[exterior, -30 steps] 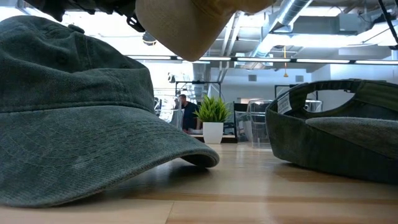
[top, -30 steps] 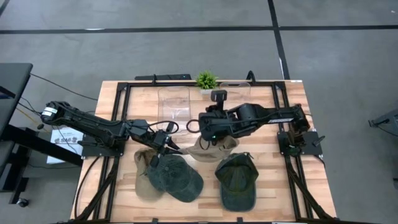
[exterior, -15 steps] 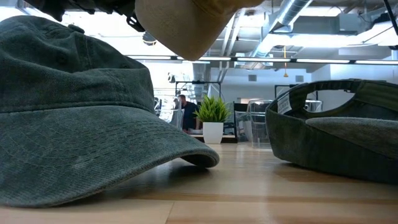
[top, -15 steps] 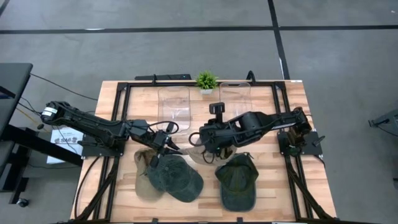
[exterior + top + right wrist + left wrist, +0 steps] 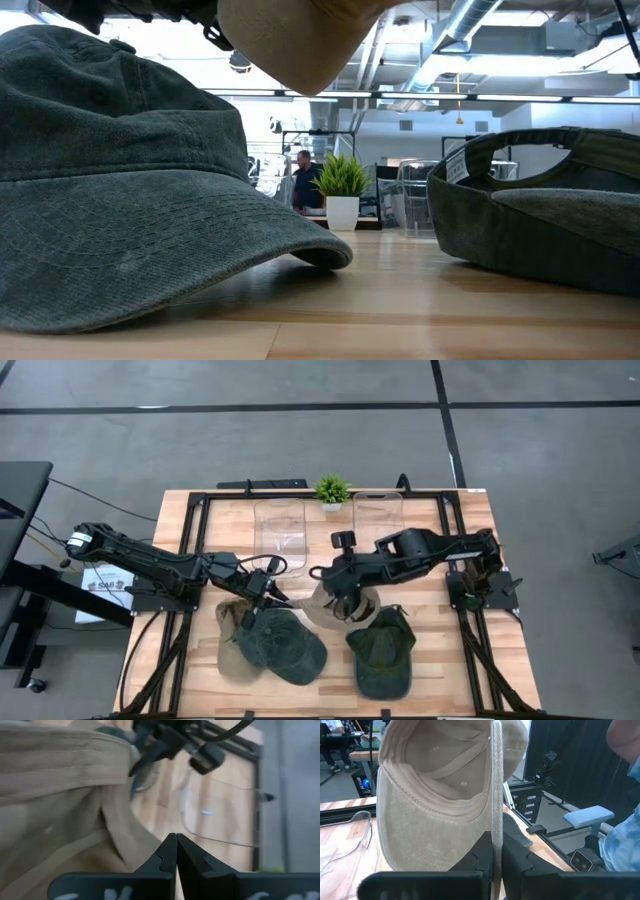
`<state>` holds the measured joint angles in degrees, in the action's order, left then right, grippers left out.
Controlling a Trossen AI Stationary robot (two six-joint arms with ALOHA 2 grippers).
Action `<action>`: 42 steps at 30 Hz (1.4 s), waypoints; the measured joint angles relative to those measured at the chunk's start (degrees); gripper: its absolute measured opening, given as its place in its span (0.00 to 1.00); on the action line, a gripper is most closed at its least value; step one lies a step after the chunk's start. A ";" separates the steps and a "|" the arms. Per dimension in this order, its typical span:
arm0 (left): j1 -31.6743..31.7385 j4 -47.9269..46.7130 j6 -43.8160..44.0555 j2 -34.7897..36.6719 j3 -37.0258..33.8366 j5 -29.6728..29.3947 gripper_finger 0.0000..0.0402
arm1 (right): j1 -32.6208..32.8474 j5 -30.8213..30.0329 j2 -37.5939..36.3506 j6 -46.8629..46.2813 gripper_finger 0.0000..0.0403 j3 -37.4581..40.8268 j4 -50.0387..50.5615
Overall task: Pick & Place hat
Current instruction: Put the top brown cap into the right transparent bin
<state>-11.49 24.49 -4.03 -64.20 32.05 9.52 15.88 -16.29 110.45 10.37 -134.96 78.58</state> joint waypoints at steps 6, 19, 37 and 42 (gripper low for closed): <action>0.00 0.01 0.00 0.00 0.00 0.01 0.04 | -3.16 13.09 -0.12 0.01 0.00 -0.04 0.20; 0.00 0.40 -0.02 0.02 0.13 0.06 0.04 | -10.44 41.90 -0.10 -4.35 0.00 -0.02 -0.95; 0.02 -0.61 0.07 -0.02 -0.07 -0.26 0.04 | -12.65 34.16 0.33 -6.90 0.00 3.04 5.91; 0.02 -0.46 0.09 -0.02 -0.07 -0.26 0.04 | -11.50 27.70 0.38 -5.54 0.00 4.20 6.14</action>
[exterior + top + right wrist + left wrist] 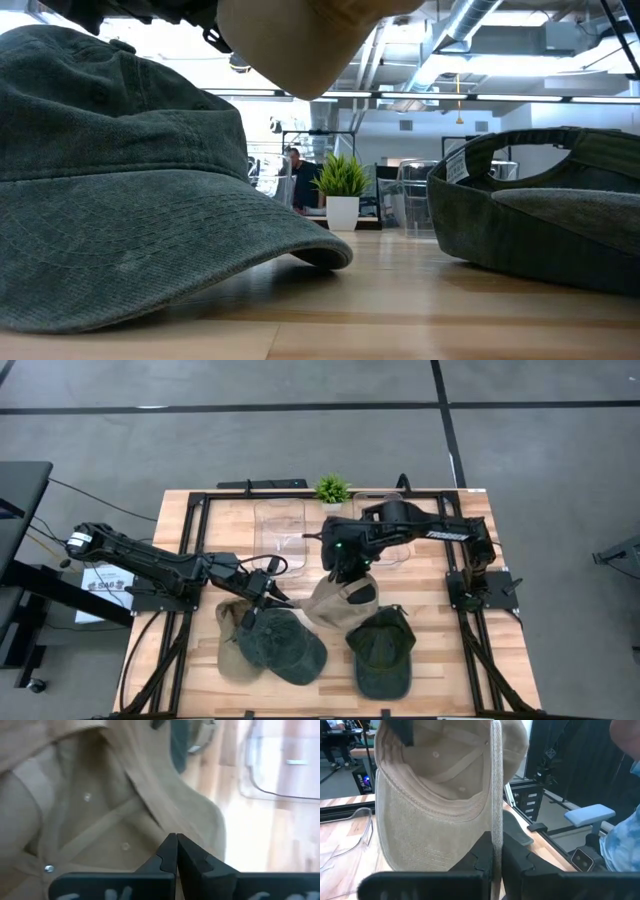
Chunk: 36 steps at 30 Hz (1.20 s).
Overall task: Pick & Place hat
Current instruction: Put the top brown cap into the right transparent bin
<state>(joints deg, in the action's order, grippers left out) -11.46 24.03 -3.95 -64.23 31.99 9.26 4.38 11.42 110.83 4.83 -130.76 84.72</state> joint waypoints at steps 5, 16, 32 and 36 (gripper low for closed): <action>0.00 0.09 -0.02 0.00 0.00 0.04 0.04 | 0.07 -4.64 0.00 0.14 0.00 0.57 0.14; 0.00 0.33 -0.01 0.00 0.00 0.22 0.04 | 0.01 -13.29 0.02 1.30 0.00 0.62 0.18; 0.00 0.22 -0.02 0.00 0.00 0.22 0.04 | 0.09 -22.37 0.02 3.29 0.00 0.62 0.39; 0.00 -0.02 -0.02 0.00 0.00 0.22 0.04 | 0.05 -24.64 0.04 3.35 0.00 0.62 0.66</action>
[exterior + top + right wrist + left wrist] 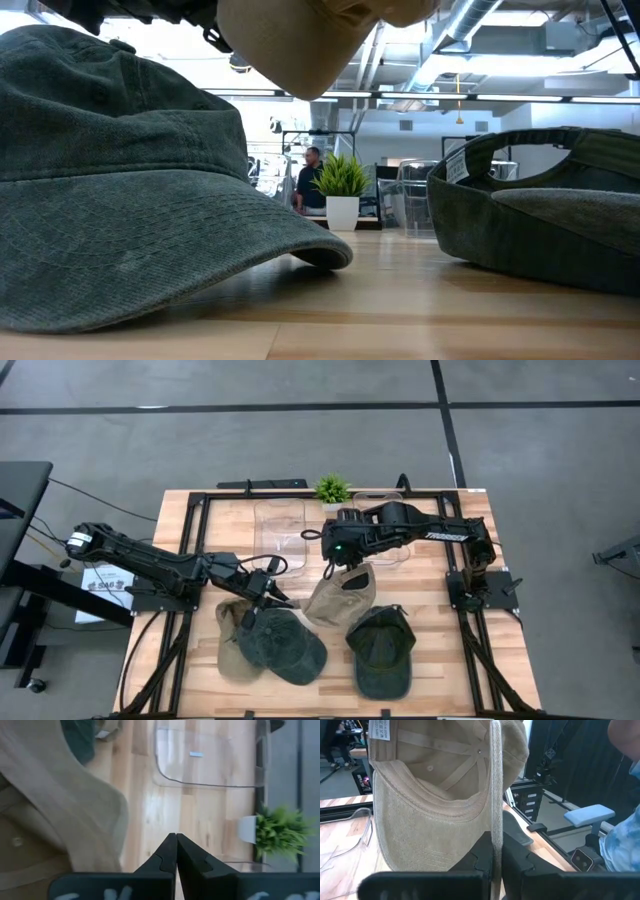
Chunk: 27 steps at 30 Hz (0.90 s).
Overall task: Pick & Place hat
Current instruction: Put the top brown cap into the right transparent bin
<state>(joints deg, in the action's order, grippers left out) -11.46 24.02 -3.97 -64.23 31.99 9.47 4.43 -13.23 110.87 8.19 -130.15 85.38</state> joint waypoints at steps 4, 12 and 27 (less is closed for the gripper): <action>0.00 -0.01 0.00 0.00 0.02 0.00 0.04 | -0.40 -3.24 0.00 0.54 0.00 -0.02 0.26; 0.00 -0.01 0.00 0.00 0.04 0.00 0.04 | -1.63 -13.24 0.00 0.85 0.00 -0.02 -0.27; 0.00 -0.03 0.00 0.00 0.04 0.00 0.04 | -2.50 -60.36 -0.80 2.59 0.00 -4.94 -8.43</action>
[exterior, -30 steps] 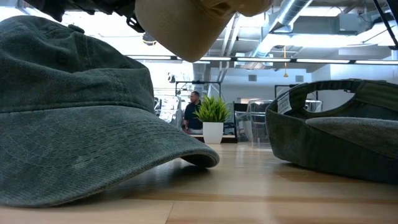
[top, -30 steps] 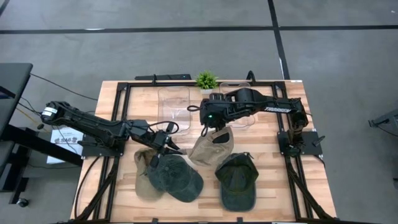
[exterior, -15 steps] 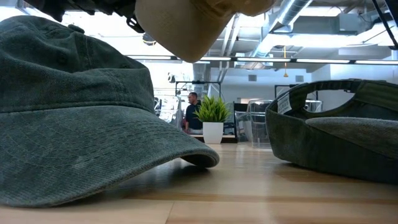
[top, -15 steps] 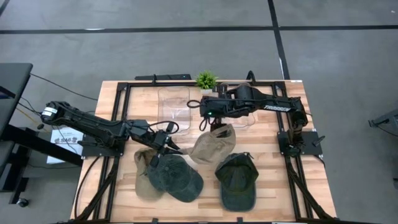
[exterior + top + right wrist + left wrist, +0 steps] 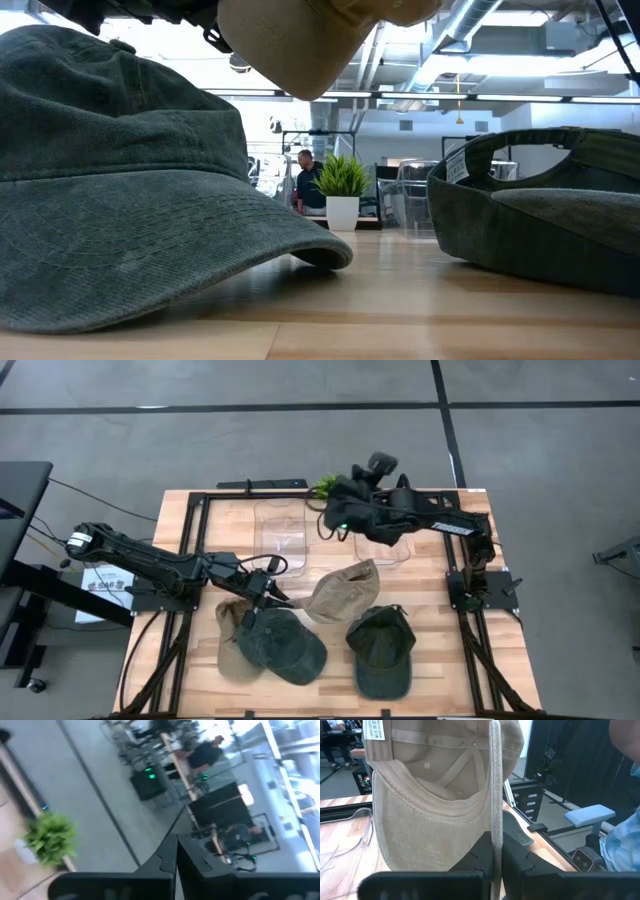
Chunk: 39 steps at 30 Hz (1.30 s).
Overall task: Pick & Place hat
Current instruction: Put the top brown cap into the right transparent bin
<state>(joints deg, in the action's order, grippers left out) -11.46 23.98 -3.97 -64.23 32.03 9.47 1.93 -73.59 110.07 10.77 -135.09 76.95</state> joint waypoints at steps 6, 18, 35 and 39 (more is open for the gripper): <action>0.00 -0.02 -0.01 0.00 0.02 -0.02 0.04 | 3.57 -0.98 -6.84 -1.29 0.00 1.23 -1.77; 0.00 0.07 -0.24 0.00 0.02 -3.29 0.04 | 13.46 41.52 -16.87 -24.25 0.00 1.26 7.66; 0.00 0.49 -0.70 0.02 0.02 -10.91 0.04 | 23.58 40.82 -17.40 -41.47 0.00 14.11 13.04; 0.00 0.49 -0.68 0.02 0.02 -11.66 0.04 | 22.66 33.76 -18.42 -43.21 0.00 21.17 13.15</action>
<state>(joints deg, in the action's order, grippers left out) -11.46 24.47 -4.64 -64.20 32.05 -2.19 24.59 -39.82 91.65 -32.44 -113.93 90.10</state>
